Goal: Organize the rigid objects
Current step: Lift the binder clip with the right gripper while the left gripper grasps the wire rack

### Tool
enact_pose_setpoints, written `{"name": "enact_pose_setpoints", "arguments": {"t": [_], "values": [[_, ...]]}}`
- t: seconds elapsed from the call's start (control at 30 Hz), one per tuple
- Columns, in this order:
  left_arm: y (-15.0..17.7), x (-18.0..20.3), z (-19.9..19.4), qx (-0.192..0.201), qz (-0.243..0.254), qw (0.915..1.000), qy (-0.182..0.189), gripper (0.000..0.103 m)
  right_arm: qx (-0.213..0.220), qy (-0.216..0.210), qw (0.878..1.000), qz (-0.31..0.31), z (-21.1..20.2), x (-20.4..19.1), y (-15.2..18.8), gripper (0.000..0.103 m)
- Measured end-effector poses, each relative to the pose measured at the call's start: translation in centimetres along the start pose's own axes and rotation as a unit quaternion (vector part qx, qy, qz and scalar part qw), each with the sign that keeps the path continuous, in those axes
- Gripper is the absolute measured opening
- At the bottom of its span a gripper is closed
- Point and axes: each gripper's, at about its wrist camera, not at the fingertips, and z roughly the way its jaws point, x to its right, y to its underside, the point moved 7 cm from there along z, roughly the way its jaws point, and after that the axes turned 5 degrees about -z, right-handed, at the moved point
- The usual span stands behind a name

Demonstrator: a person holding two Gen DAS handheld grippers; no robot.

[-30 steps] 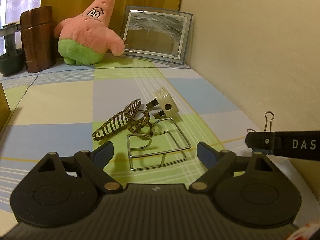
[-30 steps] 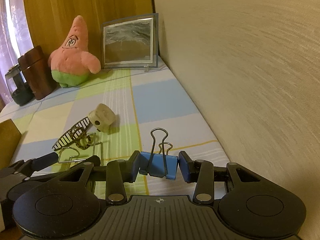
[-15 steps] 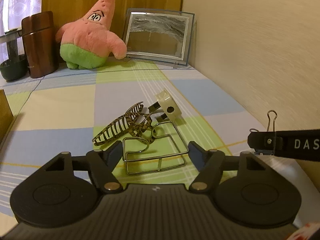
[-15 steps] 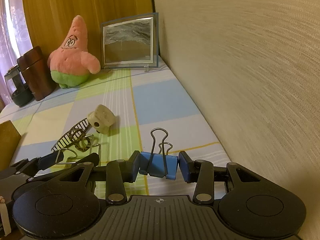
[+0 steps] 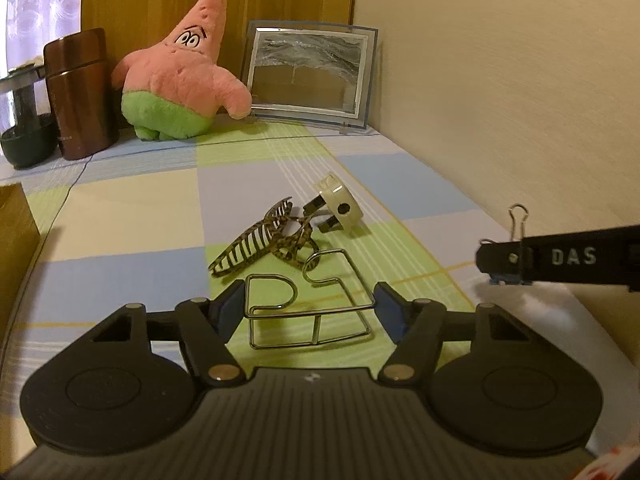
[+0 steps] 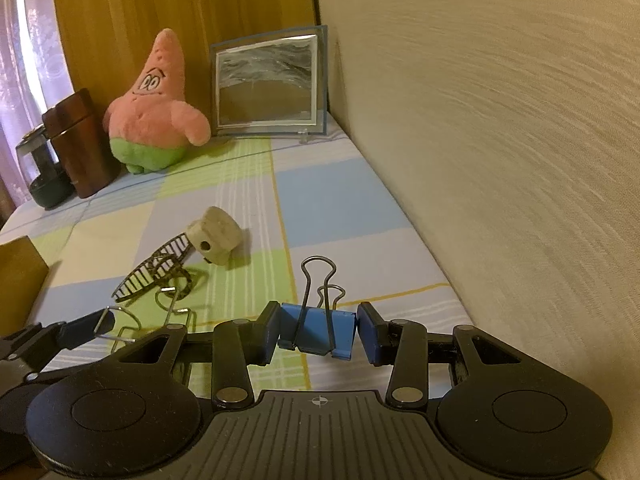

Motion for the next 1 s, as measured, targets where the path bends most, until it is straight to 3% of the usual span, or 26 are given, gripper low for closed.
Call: {"name": "enact_pose_setpoints", "arguments": {"t": [0.4, 1.0], "values": [[1.1, -1.2, -5.8, -0.005, 0.007, 0.9999, 0.012, 0.064, 0.005, -0.008, 1.000, -0.022, -2.5, -2.5, 0.9, 0.039], [2.9, -3.8, -17.6, -0.007, 0.010, 0.9999, 0.011, 0.064, -0.003, -0.013, 1.000, 0.004, -12.7, -7.2, 7.0, 0.039]]}}
